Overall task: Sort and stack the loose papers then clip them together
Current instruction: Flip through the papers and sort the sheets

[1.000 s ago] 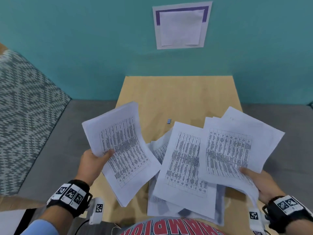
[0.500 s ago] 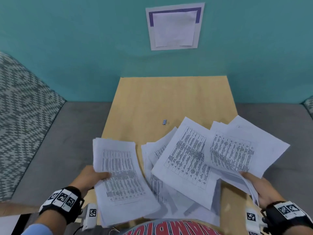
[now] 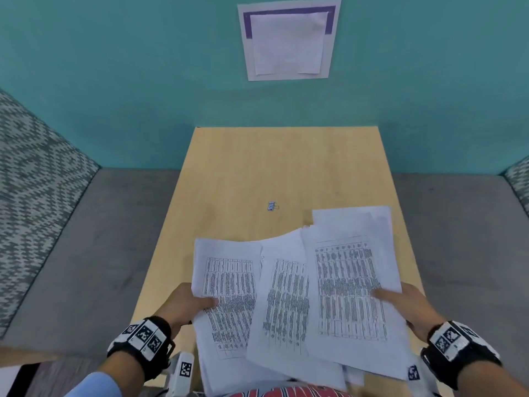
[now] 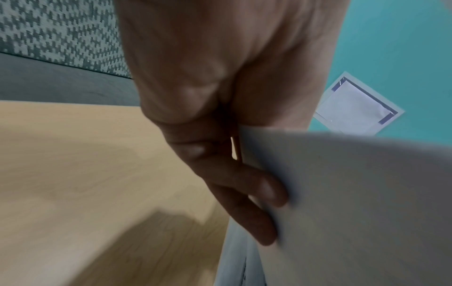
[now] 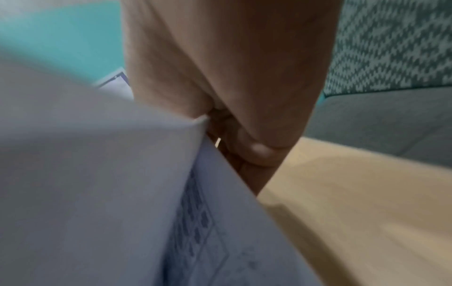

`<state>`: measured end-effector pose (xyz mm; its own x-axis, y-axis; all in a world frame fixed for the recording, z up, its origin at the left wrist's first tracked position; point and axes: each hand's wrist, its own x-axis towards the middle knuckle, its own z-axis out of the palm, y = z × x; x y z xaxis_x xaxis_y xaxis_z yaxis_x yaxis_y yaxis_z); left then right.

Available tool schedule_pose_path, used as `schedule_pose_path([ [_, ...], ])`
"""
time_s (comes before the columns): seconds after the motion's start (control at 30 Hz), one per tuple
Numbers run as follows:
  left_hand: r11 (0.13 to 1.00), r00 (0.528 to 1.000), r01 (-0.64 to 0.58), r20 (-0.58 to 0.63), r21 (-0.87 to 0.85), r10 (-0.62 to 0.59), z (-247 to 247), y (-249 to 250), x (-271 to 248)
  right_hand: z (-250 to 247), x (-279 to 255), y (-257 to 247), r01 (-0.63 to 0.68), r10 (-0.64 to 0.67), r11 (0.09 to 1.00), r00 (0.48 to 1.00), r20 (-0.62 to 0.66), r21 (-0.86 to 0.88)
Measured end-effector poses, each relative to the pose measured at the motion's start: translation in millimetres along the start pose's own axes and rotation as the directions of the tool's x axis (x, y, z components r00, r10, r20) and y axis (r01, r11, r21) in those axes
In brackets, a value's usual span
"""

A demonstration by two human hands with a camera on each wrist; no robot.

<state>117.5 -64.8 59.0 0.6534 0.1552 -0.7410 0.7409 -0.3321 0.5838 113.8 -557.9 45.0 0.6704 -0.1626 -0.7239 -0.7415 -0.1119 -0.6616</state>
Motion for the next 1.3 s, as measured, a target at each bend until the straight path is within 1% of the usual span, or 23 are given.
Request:
schedule_pose_path([
  [0.1,1.0,1.0,0.004,-0.003,0.023,-0.004,-5,-3,0,32,11,-3,-0.055,0.057,0.998,0.992,0.113,-0.013],
  [0.2,0.999,1.0,-0.009,0.001,0.049,0.009,-9,-4,-1,64,29,0,-0.078,0.085,0.995,0.987,0.138,-0.055],
  [0.33,0.998,0.999,-0.032,0.011,0.055,0.031,-17,-3,-3,94,33,1,-0.105,0.114,0.992,0.985,0.129,-0.076],
  [0.4,0.997,0.999,-0.051,0.007,0.054,0.051,-23,-1,-5,104,41,13,-0.116,0.121,0.991,0.989,0.086,-0.06],
  [0.47,0.996,0.997,-0.079,0.002,0.049,0.079,-30,3,-6,106,67,45,-0.089,0.093,0.994,0.993,0.068,-0.057],
  [0.5,0.994,0.996,-0.094,0.001,0.047,0.094,-34,5,-7,109,67,47,-0.094,0.099,0.993,0.993,0.07,-0.067],
  [0.6,0.991,0.992,-0.124,0.0,0.047,0.124,-45,10,-10,117,42,27,-0.075,0.076,0.997,0.996,0.038,-0.02],
  [0.67,0.991,0.992,-0.127,-0.009,0.042,0.127,-54,10,-10,110,31,18,-0.063,0.063,0.998,0.998,0.026,-0.006],
  [0.73,0.991,0.991,-0.126,-0.047,0.04,0.128,-63,8,-8,98,29,15,-0.071,0.071,0.997,0.997,0.004,0.025],
  [0.9,0.995,0.98,-0.1,-0.177,-0.024,0.094,-85,2,-5,57,23,11,-0.09,0.096,0.971,0.995,-0.019,0.222],
  [1.0,0.994,0.975,-0.098,-0.204,-0.039,0.088,-90,2,-4,35,15,7,-0.088,0.087,0.943,0.996,0.019,0.322],
  [1.1,0.989,0.978,-0.141,-0.16,-0.05,0.132,-83,11,-8,24,-2,-6,-0.064,0.03,0.932,0.995,0.1,0.357],
  [1.2,0.976,0.979,-0.202,-0.035,-0.081,0.2,-68,31,-17,25,-19,-28,-0.034,-0.037,0.933,0.981,0.189,0.358],
  [1.3,0.95,0.952,-0.28,0.086,-0.138,0.294,-50,59,-29,35,-31,-53,0.023,-0.114,0.939,0.962,0.248,0.344],
])
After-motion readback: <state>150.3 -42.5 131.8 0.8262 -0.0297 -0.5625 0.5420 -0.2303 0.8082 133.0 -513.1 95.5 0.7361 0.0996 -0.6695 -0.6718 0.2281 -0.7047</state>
